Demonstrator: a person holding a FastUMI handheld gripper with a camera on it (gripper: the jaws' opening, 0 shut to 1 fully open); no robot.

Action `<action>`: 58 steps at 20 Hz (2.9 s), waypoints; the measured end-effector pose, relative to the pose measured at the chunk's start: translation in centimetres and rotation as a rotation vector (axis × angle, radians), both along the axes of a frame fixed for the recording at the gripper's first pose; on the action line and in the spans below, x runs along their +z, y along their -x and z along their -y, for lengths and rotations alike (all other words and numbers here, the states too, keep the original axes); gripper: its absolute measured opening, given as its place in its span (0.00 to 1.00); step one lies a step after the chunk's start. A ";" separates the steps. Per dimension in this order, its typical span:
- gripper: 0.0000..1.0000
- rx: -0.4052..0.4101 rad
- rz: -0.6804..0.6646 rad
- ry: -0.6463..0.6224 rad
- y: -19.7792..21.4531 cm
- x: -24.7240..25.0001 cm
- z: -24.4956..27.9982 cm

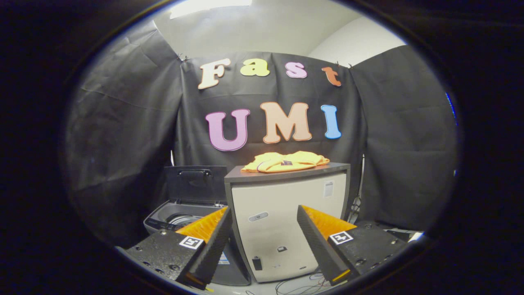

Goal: Put the clothes into the washing machine and then close the washing machine lid.

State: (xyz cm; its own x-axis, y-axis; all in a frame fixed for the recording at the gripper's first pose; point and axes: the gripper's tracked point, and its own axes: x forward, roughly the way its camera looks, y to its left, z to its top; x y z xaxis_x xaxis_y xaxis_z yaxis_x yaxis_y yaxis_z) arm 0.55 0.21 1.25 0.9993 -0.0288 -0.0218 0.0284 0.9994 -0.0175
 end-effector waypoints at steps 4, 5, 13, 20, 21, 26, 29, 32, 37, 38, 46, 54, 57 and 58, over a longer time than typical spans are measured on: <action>0.96 -0.013 -0.018 -0.021 -2.1 0.7 0.4; 0.96 -0.018 -0.018 -0.027 -3.0 1.3 0.5; 0.96 -0.049 -0.074 -0.033 -11.2 5.4 0.7; 0.96 -0.093 -0.139 0.005 -22.0 8.5 3.6; 0.96 -0.102 -0.150 0.020 -24.0 8.8 4.3; 0.96 -0.068 -0.298 0.011 -31.3 6.3 5.9; 0.97 -0.064 -0.340 0.004 -34.8 5.0 6.5; 0.96 -0.047 -0.469 -0.008 -36.3 2.1 6.1; 0.99 -0.101 -0.635 -0.041 -35.7 -0.9 7.2; 0.84 -0.112 -0.586 -0.046 -36.4 -0.2 7.3; 0.03 0.007 -0.563 -0.209 -33.1 0.6 4.7; 0.00 0.026 -0.341 -0.182 -33.2 9.2 4.3; 0.00 0.036 -0.311 -0.175 -32.1 12.2 3.0; 0.00 0.040 -0.306 -0.167 -31.9 12.9 2.5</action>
